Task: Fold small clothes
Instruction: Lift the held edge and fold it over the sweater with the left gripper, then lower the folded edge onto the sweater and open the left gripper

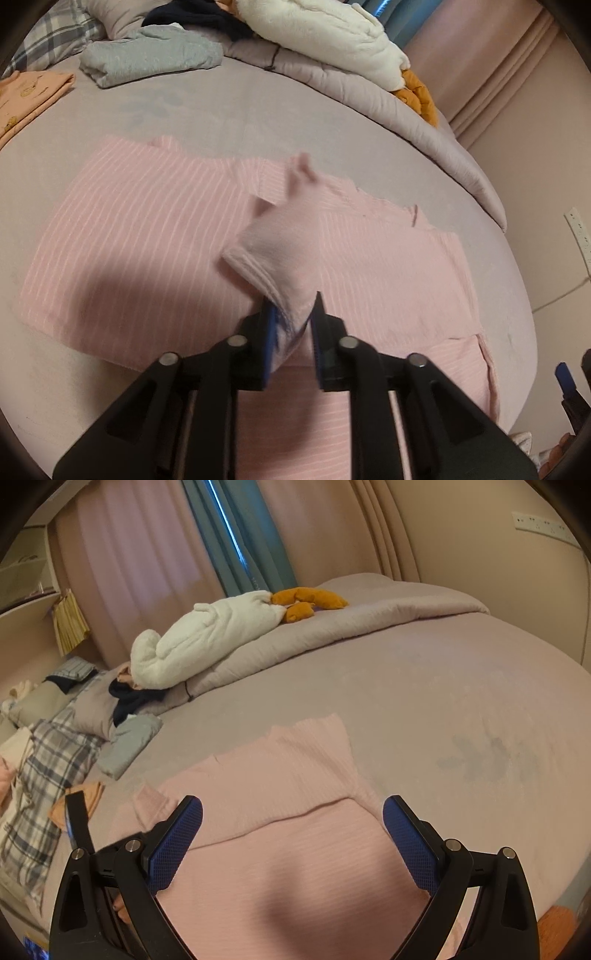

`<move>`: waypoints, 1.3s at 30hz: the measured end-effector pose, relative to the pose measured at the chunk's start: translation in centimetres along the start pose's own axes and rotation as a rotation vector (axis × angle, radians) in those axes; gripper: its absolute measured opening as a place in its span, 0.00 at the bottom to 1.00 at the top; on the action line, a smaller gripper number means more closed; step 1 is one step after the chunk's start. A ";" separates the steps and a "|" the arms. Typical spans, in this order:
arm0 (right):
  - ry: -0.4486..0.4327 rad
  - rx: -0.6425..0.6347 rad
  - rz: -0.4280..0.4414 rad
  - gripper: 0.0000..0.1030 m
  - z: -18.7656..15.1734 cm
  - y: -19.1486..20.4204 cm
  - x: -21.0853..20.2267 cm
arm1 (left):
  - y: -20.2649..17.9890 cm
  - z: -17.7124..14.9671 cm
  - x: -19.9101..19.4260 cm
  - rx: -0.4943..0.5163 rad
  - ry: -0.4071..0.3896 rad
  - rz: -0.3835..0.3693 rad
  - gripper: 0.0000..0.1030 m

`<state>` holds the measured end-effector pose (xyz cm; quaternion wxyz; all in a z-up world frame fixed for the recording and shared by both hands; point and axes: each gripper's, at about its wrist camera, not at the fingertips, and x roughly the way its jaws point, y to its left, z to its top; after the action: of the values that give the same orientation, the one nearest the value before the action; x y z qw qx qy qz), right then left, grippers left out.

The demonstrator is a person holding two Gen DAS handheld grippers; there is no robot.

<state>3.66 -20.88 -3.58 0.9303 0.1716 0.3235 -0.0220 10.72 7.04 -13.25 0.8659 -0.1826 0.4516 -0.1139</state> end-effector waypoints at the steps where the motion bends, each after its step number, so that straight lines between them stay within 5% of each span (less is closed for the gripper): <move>1: 0.002 -0.001 -0.001 0.95 0.0 0.0 0.0 | -0.3 0.1 -0.3 0.011 0.000 -0.006 0.37; 4: 0.010 -0.004 -0.002 0.95 -0.2 0.1 0.1 | -1.0 0.6 -2.5 0.031 -0.045 -0.033 0.61; 9: 0.019 -0.009 -0.006 0.95 -0.2 0.3 0.4 | -0.8 1.8 -8.1 0.033 -0.159 -0.081 0.80; 15: 0.052 -0.025 0.017 0.95 -0.1 1.4 1.4 | 3.6 3.4 -13.2 -0.073 -0.266 -0.022 0.81; 23: 0.133 -0.091 0.089 0.95 -0.6 5.1 4.6 | 9.5 4.5 -14.6 -0.224 -0.319 0.081 0.80; 32: 0.309 -0.135 0.188 0.94 -2.3 9.6 10.8 | 11.4 4.3 -15.0 -0.259 -0.328 0.133 0.80; 39: 0.433 -0.168 0.158 0.81 -4.3 12.1 15.7 | 11.5 4.4 -14.8 -0.237 -0.323 0.154 0.80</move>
<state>15.34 -6.98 -12.61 0.8490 0.1191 0.5018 0.1151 6.34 23.79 -4.73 0.9057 -0.2638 0.3297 0.0371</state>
